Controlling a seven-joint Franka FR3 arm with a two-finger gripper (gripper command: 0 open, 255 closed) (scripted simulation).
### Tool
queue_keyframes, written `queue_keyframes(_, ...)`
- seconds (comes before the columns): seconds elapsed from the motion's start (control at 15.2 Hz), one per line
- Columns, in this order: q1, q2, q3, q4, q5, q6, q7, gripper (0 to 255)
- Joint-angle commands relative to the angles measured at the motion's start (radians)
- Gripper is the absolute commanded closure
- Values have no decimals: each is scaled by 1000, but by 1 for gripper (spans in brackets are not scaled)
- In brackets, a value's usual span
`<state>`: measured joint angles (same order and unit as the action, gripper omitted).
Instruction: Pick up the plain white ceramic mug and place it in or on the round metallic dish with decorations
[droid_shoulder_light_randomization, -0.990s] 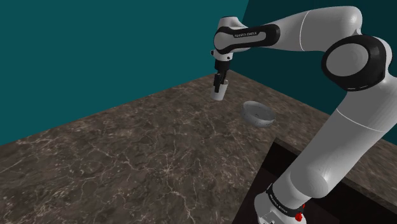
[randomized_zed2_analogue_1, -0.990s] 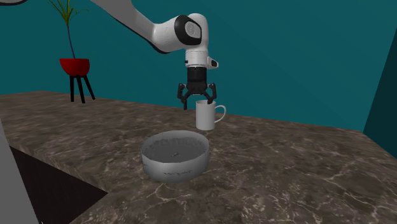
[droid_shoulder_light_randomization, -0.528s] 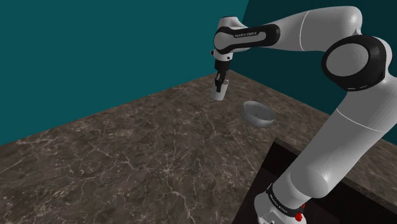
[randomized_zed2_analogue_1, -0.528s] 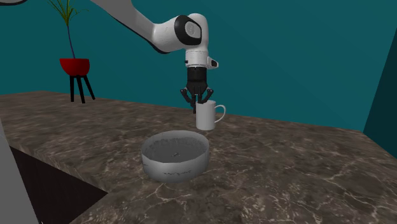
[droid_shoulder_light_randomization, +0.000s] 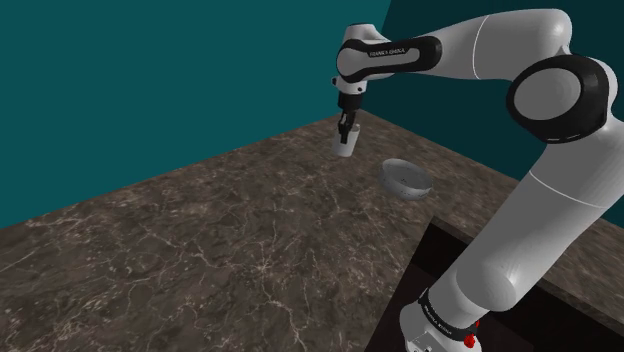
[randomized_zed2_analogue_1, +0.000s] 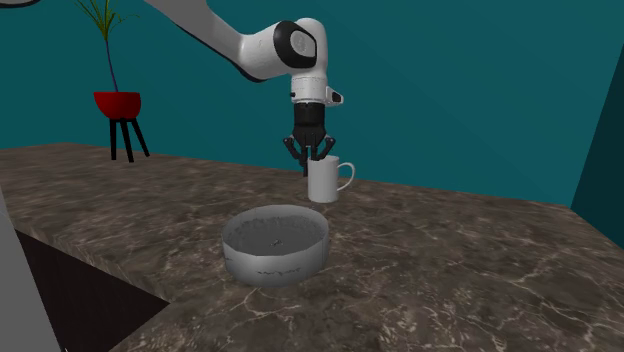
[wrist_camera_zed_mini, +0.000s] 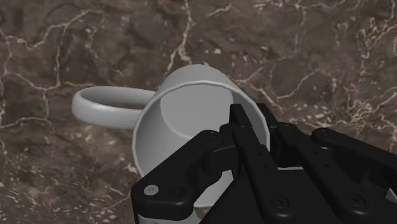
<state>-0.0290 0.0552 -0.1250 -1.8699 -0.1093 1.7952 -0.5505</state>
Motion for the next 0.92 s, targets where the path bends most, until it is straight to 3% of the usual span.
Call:
queue_keyframes(0.0, 0, -2, 0, 23, 0, -25, -2, 255)
queue_keyframes(0.86, 2, -9, 1, 189, 2, -198, -18, 255)
